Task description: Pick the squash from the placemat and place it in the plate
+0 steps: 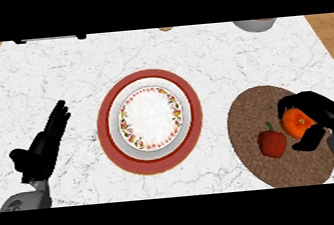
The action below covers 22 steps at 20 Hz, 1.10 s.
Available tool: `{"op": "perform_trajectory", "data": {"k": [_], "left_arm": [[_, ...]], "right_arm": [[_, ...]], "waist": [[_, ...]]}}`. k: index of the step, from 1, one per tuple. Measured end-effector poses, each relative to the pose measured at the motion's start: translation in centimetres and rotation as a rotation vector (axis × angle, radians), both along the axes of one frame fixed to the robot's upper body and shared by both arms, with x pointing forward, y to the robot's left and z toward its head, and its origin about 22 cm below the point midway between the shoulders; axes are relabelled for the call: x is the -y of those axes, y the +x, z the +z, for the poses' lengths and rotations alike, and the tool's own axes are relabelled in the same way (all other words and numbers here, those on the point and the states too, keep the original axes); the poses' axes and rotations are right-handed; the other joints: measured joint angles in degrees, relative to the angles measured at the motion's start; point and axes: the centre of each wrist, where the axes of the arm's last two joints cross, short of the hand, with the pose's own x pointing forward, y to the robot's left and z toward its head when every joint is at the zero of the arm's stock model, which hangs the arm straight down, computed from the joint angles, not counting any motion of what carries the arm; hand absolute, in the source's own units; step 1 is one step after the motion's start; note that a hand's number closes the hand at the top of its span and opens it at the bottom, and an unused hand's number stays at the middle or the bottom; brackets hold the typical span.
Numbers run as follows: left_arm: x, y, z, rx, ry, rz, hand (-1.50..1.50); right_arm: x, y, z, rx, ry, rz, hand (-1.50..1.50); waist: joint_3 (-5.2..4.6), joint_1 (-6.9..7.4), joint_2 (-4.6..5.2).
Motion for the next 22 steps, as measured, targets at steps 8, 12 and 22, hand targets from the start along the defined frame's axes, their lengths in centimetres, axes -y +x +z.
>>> {"op": "perform_trajectory", "data": {"k": [8, 12, 22], "left_arm": [[-1.2, -1.5, -0.2, -0.027, 0.010, 0.062, 0.00], [-2.3, -2.3, -0.4, -0.039, 0.012, 0.112, 0.00], [-2.8, -2.8, -0.1, -0.037, 0.011, 0.102, 0.00]], "right_arm": [[-0.9, -3.9, -2.3, 0.123, -0.010, -0.329, 1.50], [-2.8, -7.1, -4.0, 0.196, 0.008, -0.540, 1.50], [-12.5, -13.5, -1.7, 0.426, 0.054, -0.694, 1.50]], "waist": [[-0.69, -4.49, -1.85], [-0.59, -6.88, -2.50], [-0.06, -6.26, -1.72]]}}
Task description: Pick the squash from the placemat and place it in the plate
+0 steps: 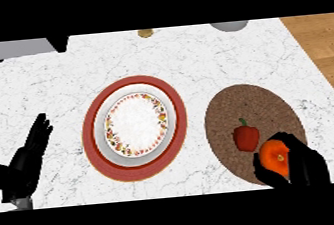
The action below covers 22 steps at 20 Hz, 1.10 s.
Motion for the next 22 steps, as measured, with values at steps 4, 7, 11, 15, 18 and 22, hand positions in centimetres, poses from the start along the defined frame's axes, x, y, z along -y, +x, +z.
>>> {"op": "perform_trajectory", "data": {"k": [4, 7, 11, 15, 18, 22], "left_arm": [[0.3, 0.1, 0.1, 0.006, -0.003, -0.013, 0.00], [0.7, 0.7, 0.4, 0.010, -0.003, -0.021, 0.00], [1.7, 1.1, 0.6, 0.017, -0.001, -0.060, 0.00], [2.3, 2.0, 0.8, 0.033, -0.006, -0.079, 0.00], [2.7, 2.1, 0.8, 0.031, -0.010, -0.098, 0.00], [3.2, 2.7, 1.2, 0.039, -0.007, -0.119, 0.00]], "right_arm": [[-2.8, -1.9, 4.2, 0.147, -0.035, -0.027, 1.50], [-5.0, -3.7, 7.3, 0.228, -0.058, -0.039, 1.50], [-8.1, -6.1, 10.9, 0.274, -0.055, -0.054, 1.50], [-11.4, -7.1, 13.8, 0.301, -0.057, -0.060, 1.50], [-12.5, -7.2, 14.4, 0.298, -0.127, -0.053, 1.50], [-12.9, -7.0, 14.5, 0.285, -0.139, 0.014, 1.50]], "waist": [[0.15, 0.86, 0.33], [0.24, 1.61, 0.72], [0.40, 3.38, 1.21], [0.47, 4.84, 1.70], [0.53, 5.89, 1.96], [0.60, 7.13, 2.31]]}}
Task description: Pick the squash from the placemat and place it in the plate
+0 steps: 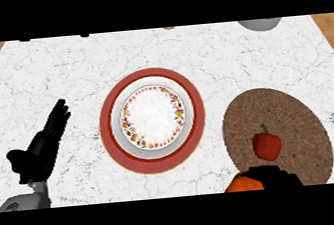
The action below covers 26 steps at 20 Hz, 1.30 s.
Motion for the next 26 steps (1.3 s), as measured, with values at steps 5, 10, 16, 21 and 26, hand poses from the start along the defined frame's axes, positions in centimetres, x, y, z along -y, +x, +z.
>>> {"op": "perform_trajectory", "data": {"k": [5, 10, 16, 21, 26], "left_arm": [[0.4, 0.6, 0.3, 0.010, -0.001, -0.024, 0.00], [1.2, 1.2, 0.6, 0.013, -0.006, -0.044, 0.00], [1.5, 1.3, 0.4, 0.010, -0.004, -0.051, 0.00], [1.5, 1.5, 0.5, 0.016, -0.001, -0.057, 0.00], [1.5, 1.6, 0.6, 0.014, -0.003, -0.062, 0.00]], "right_arm": [[-0.2, 0.4, -0.1, -0.042, 0.027, 0.100, 1.50], [-1.0, 1.7, -0.5, -0.064, 0.059, 0.138, 1.50], [-3.9, 7.8, -1.3, -0.036, 0.109, 0.081, 1.50], [-4.8, 11.6, -2.2, -0.024, 0.168, 0.024, -1.50], [-5.0, 14.6, -3.1, -0.051, 0.225, -0.015, -1.50]], "waist": [[0.03, 1.16, 0.41], [0.04, 2.04, 0.68], [0.11, 2.81, 0.92], [0.18, 3.11, 0.87], [0.23, 3.38, 0.75]]}}
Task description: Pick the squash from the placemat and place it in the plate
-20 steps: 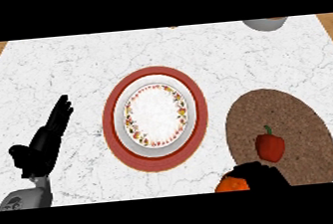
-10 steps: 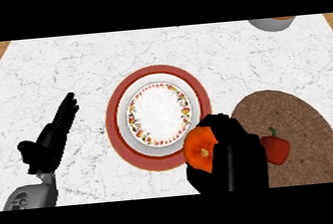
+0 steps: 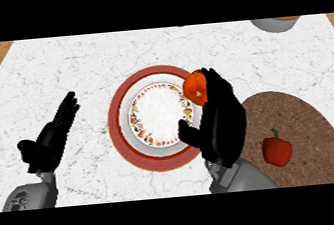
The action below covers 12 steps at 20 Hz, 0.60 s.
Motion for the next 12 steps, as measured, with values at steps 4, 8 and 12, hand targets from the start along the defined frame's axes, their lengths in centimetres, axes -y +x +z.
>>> {"op": "perform_trajectory", "data": {"k": [4, 8, 12], "left_arm": [[-0.4, 0.0, 0.1, -0.004, 0.000, 0.005, 0.00], [-0.4, -0.3, -0.5, -0.013, -0.004, 0.022, 0.00], [-0.9, -0.6, -0.7, -0.018, -0.003, 0.044, 0.00]], "right_arm": [[0.2, 1.8, 0.2, 0.081, 0.089, -0.016, -1.50], [0.7, 2.2, 0.3, 0.203, 0.207, -0.032, -1.50], [1.5, 1.5, 0.1, 0.305, 0.365, -0.047, -1.50]], "waist": [[0.04, -0.19, -0.10], [0.05, -1.07, -0.34], [0.08, -2.22, -0.67]]}}
